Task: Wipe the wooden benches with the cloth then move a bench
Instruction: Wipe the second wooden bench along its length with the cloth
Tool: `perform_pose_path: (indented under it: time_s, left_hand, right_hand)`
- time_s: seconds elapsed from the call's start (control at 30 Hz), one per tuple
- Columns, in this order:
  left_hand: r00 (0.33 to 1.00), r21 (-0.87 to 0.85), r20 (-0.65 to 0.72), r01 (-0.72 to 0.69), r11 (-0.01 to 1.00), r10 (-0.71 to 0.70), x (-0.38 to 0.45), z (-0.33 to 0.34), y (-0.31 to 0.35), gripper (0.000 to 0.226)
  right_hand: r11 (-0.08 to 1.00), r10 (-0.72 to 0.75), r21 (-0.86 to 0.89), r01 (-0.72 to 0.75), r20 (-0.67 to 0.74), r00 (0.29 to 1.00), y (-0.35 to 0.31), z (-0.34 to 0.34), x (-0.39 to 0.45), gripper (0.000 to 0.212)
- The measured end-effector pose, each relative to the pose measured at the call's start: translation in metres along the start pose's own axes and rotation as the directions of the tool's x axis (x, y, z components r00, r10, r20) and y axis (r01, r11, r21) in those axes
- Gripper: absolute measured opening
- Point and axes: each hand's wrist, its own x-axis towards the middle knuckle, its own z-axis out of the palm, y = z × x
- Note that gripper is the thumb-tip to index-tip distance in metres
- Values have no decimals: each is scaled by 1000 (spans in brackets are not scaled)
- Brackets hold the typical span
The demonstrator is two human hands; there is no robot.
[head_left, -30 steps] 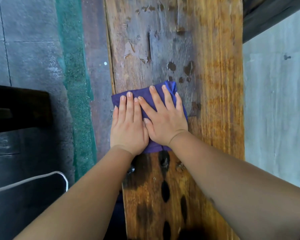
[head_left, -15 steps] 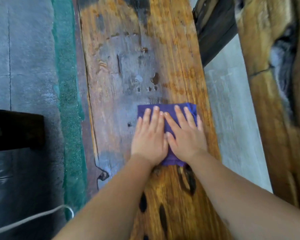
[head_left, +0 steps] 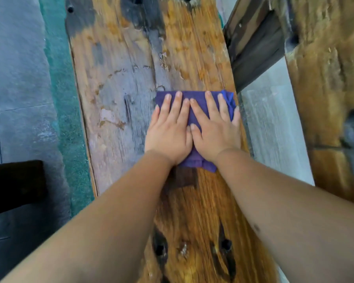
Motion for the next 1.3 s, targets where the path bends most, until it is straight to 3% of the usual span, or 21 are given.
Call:
perform_pose_path:
  time_s: [0.17,0.83,1.3]
  left_hand:
    - [999,-15,-33,29,999,-29,32,-8,-15,63]
    - [995,-49,104,15,999,-10,33,-15,-14,64]
    - [999,-45,51,22,999,-19,24,-9,-20,65]
  right_hand:
    - [999,-25,-23,24,-21,999,-6,-3,40,62]
    - [996,-20,-83,28,89,996,-8,-15,40,61]
    - [990,-20,-141,33,87,996,-14,-16,33,62]
